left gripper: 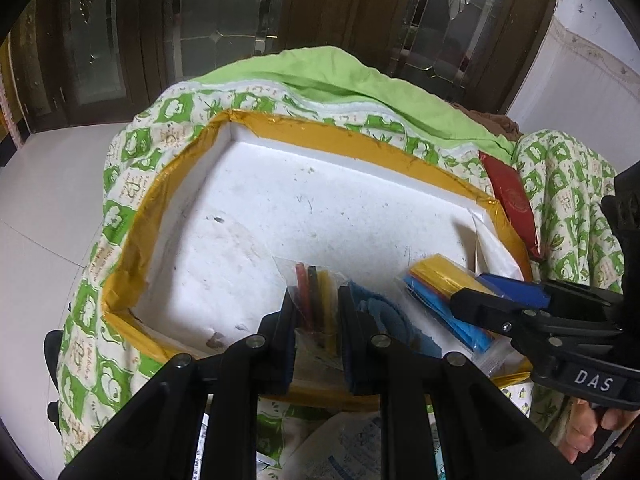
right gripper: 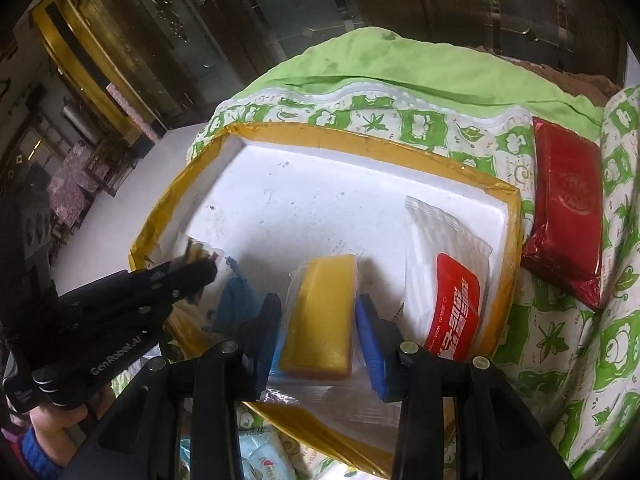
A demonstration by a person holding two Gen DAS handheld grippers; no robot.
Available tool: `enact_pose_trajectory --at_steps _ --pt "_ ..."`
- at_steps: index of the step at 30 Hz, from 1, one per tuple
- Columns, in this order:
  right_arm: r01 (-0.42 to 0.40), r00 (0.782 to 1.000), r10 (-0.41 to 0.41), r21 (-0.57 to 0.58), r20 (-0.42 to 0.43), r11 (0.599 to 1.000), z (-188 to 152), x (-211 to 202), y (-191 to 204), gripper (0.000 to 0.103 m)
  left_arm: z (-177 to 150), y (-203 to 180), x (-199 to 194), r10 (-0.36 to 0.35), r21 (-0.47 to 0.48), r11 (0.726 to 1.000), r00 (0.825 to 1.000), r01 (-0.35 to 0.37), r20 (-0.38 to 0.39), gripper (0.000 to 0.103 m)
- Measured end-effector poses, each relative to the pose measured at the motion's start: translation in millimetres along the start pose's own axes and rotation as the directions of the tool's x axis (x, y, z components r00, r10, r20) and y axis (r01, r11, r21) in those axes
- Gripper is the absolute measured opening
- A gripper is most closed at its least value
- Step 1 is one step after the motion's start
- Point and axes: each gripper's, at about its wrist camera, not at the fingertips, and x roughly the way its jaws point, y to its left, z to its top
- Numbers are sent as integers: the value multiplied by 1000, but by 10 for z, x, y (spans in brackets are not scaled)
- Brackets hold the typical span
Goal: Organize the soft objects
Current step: 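Lower the stick bag into the box with the left tool while the right tool releases the sponge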
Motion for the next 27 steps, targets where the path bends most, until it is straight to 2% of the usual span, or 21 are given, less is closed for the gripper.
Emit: enact_pose_trajectory --at_steps 6,8,9,11,13,14,18,24,27 --pt "-1 1000 2 -12 18 1000 -25 -33 27 42 -29 -31 26 4 7 1000 1000 -4 -4 17" --pt "-10 1000 10 -8 24 1000 -30 -47 24 42 -31 -32 21 4 7 1000 1000 -4 -3 19" --pt "-16 999 16 -4 28 1000 -40 -63 21 43 -31 -31 18 5 7 1000 1000 -5 -4 23" --pt "-24 999 24 2 39 1000 -54 -93 16 48 -34 -31 5 7 3 1000 1000 -7 2 42" --pt "-28 998 28 3 55 1000 -60 -124 19 57 -38 -28 -49 7 -9 1000 1000 -6 24 79" --pt "-28 998 28 3 63 1000 -63 -140 22 61 -40 -25 -81 3 -18 1000 999 -2 36 83" --pt "-50 994 48 23 97 998 -117 -233 17 67 -61 7 -195 -18 -49 999 998 21 55 88" --pt "-103 987 92 81 131 991 -252 -407 -19 79 -181 -15 -437 -13 -53 998 994 18 104 96" --pt "-133 985 117 119 129 984 -354 -462 -50 81 -287 -11 -582 -13 -59 998 991 21 130 98"
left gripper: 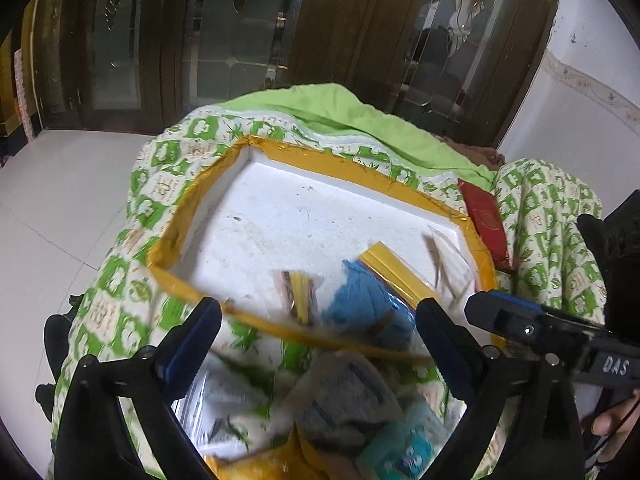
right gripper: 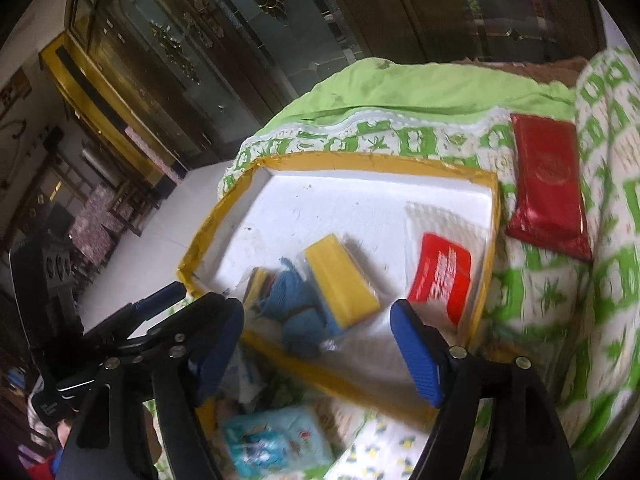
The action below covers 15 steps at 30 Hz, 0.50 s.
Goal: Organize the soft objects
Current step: 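Lower the stick bag into the box with the left tool while the right tool releases the sponge, then move the left tool to the blue wipe pack while the right tool moves to the tissue pack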
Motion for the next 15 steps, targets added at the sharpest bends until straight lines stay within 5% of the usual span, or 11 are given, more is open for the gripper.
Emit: enact_pose_trajectory --at_steps 15 --pt "-34 999 39 130 -38 991 -388 -215 -178 85 -695 99 -611 21 -48 999 996 -17 90 103"
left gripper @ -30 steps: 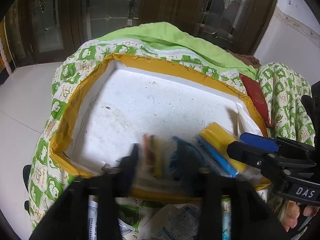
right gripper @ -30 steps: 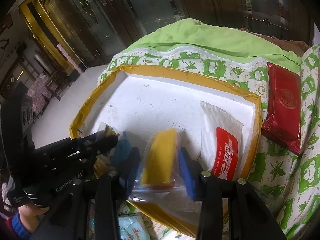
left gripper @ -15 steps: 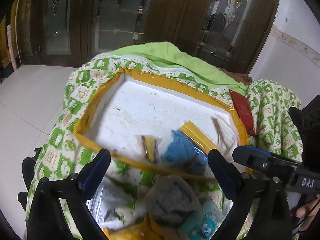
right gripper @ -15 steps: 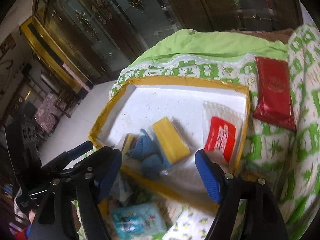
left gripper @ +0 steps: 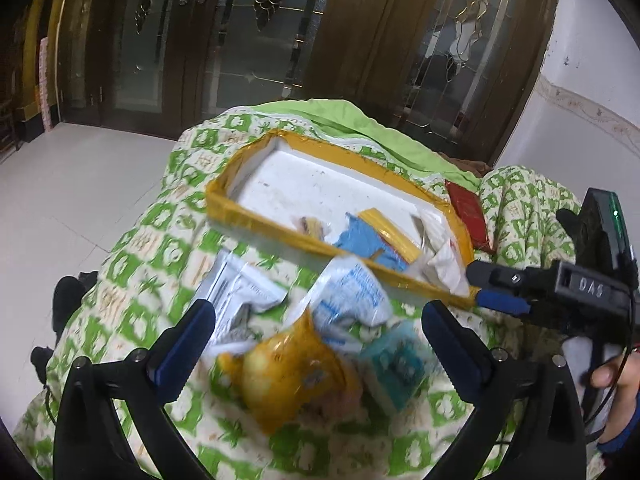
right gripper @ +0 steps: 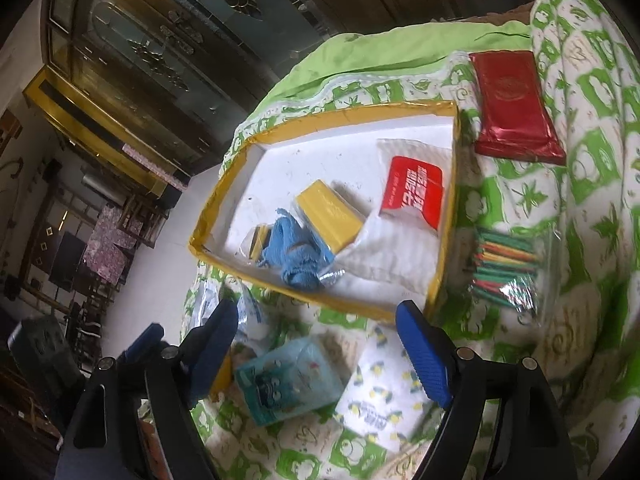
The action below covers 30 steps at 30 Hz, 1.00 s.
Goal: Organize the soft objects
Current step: 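Move the left tool to the blue wipe pack while the right tool moves to the tissue pack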
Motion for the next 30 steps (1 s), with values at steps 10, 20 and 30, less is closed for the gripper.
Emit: enact_pose_trajectory --at_steps 10,20,30 --pt "26 998 -28 39 55 999 -368 -399 -106 85 -192 9 -86 18 26 999 1000 -18 13 103" --pt "105 994 -104 -32 43 994 -518 -386 -50 85 -306 -174 -89 8 100 995 1000 -8 -5 103" --pt "108 993 -108 14 55 994 -475 -422 -154 85 -365 -312 -53 14 176 984 999 -9 -30 103"
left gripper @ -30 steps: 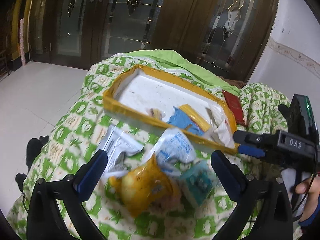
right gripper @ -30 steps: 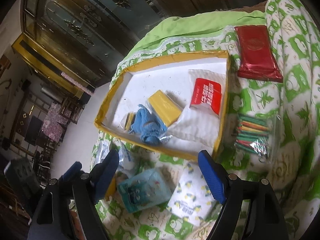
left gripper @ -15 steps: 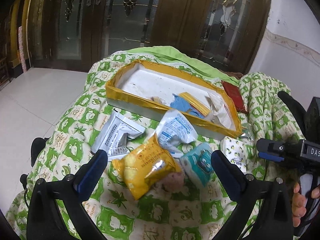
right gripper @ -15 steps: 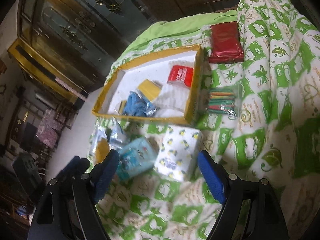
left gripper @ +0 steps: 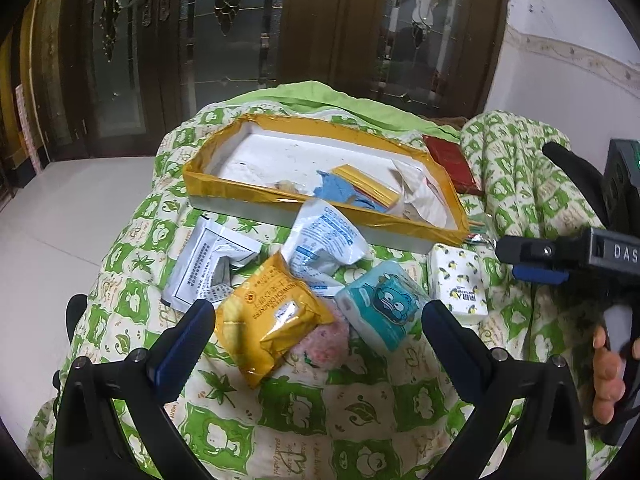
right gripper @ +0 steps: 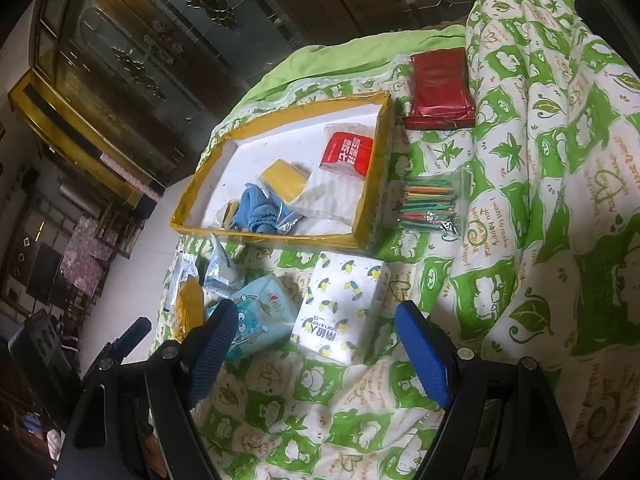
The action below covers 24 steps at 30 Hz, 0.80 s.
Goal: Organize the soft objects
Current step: 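Move the left tool to the blue wipe pack while the right tool moves to the tissue pack, then grasp the blue wipe pack with the left tool while the right tool grasps the bird tissue pack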
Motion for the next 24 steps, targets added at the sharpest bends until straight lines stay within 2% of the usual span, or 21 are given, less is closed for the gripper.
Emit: enact_pose_trajectory --at_steps 5,7,13,18,24 --pt "-17 1000 17 48 -9 999 22 -8 -96 84 -5 -133 16 -18 66 998 1000 18 -11 103" --pt "-15 1000 16 66 -15 998 31 3 -126 80 -3 -197 40 -29 99 995 999 32 -24 103" --pt "-19 999 21 60 -44 998 32 80 -97 76 20 -352 143 -58 172 983 996 69 -65 103" --pt "-19 997 24 67 -70 998 27 159 -85 74 52 -512 283 -72 277 955 990 103 -120 103" --pt "-15 994 26 100 -108 995 53 304 -106 74 119 -627 427 -73 356 926 985 124 -154 103"
